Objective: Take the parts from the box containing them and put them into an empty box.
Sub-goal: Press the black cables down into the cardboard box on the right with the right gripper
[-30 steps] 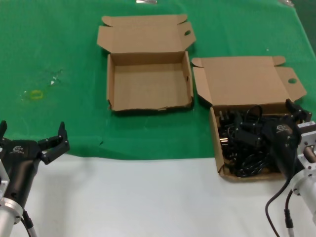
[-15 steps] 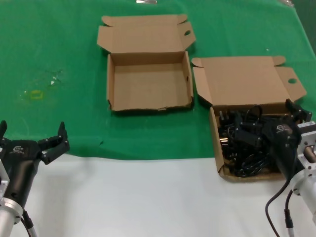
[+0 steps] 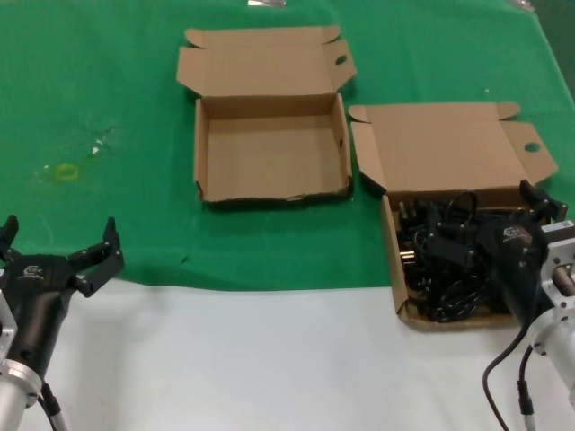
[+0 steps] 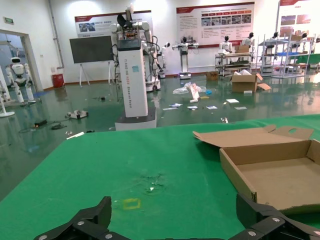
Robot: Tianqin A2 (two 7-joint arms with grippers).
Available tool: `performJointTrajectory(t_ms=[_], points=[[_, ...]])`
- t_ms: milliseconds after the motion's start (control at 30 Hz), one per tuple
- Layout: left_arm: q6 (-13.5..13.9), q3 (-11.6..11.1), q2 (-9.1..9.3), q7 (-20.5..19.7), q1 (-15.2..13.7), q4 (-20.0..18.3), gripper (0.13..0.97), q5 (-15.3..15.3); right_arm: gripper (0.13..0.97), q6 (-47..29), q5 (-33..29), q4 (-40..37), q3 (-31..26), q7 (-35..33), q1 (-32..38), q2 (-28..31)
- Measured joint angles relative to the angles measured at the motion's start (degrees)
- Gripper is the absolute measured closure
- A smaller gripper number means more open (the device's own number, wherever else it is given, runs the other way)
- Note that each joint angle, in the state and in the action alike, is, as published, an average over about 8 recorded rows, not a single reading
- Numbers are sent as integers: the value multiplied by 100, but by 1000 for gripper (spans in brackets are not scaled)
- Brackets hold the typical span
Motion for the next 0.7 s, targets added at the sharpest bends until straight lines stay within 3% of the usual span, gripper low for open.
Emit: performJointTrajectory(t_ms=[167, 467, 700], points=[[0, 0, 0, 0, 0, 0, 212, 0, 129, -53, -52, -5, 68, -94, 12, -59], [0, 0, 0, 0, 0, 0, 356, 1, 129, -125, -74, -48, 158, -167, 26, -105], [0, 0, 0, 0, 0, 0, 543, 1, 129, -150, -78, -104, 82, -114, 129, 124]])
